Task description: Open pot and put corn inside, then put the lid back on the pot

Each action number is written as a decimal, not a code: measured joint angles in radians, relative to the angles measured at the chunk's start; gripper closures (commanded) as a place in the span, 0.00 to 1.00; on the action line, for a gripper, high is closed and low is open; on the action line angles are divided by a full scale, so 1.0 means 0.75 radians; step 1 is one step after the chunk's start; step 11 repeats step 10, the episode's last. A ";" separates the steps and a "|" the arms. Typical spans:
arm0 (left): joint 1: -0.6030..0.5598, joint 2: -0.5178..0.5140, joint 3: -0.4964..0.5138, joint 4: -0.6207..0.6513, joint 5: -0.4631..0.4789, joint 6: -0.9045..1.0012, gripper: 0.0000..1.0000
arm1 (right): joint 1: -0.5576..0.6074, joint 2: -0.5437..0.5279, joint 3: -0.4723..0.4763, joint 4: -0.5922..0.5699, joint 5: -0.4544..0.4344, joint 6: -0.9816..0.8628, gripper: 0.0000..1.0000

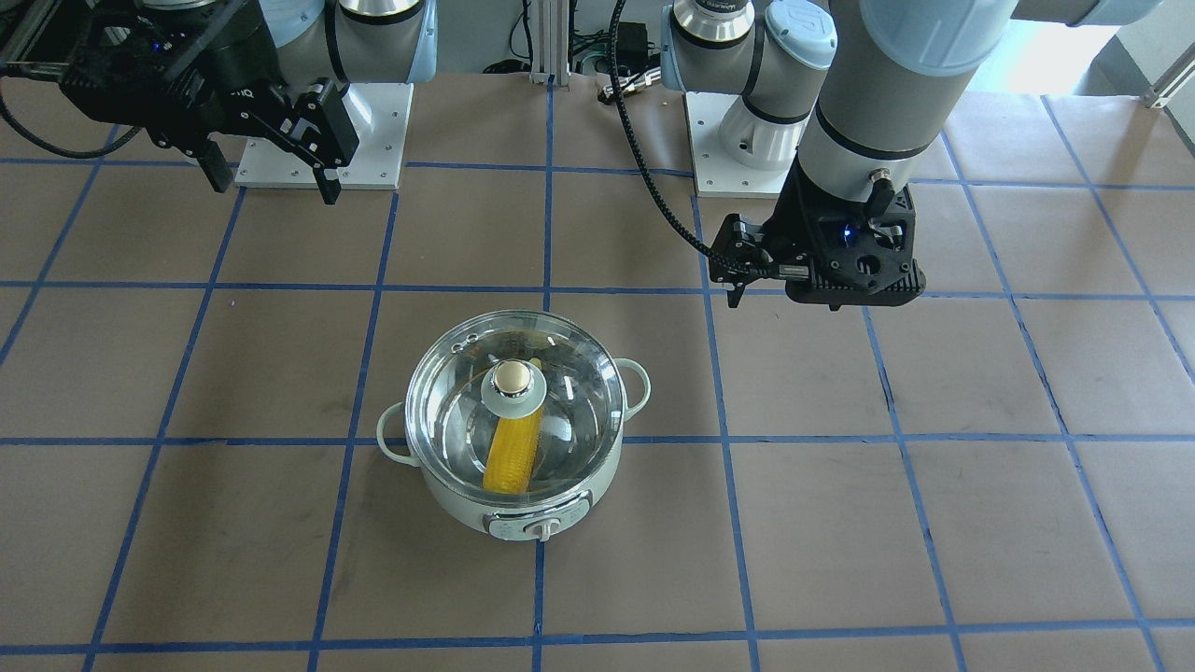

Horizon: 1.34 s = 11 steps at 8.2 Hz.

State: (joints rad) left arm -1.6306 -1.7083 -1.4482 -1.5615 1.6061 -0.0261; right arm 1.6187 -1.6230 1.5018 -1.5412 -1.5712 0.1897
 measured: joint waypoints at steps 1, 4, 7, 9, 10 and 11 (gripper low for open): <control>0.000 0.002 0.000 0.000 0.000 0.000 0.00 | -0.003 0.000 0.000 -0.001 0.000 0.000 0.00; 0.000 0.013 0.000 0.000 -0.001 0.001 0.00 | -0.004 0.001 0.000 0.000 0.000 0.001 0.00; 0.008 0.026 0.001 0.000 0.000 0.013 0.00 | -0.005 0.002 0.000 0.002 -0.002 0.001 0.00; 0.010 0.028 0.001 0.000 0.002 0.016 0.00 | -0.005 0.002 0.000 0.003 -0.002 0.001 0.00; 0.010 0.028 0.001 0.000 0.003 0.016 0.00 | -0.005 0.002 0.000 0.003 -0.002 0.001 0.00; 0.010 0.028 0.001 0.000 0.003 0.016 0.00 | -0.005 0.002 0.000 0.003 -0.002 0.001 0.00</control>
